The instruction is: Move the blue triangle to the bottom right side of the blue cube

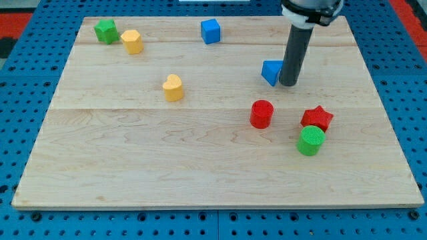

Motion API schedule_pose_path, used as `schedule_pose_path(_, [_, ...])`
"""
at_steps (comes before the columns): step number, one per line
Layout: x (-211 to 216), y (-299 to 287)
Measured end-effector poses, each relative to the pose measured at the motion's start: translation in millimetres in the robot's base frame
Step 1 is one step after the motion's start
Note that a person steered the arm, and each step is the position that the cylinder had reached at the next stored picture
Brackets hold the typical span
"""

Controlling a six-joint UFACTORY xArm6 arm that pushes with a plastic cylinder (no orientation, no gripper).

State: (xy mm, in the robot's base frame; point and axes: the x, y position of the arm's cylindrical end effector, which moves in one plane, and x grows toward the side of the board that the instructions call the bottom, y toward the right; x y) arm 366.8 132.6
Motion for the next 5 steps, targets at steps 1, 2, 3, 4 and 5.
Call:
schedule_pose_path(1, [-17, -16])
schedule_pose_path(2, [4, -53])
schedule_pose_path(3, [14, -69])
schedule_pose_path(4, [-9, -80])
schedule_pose_path(5, [-38, -72])
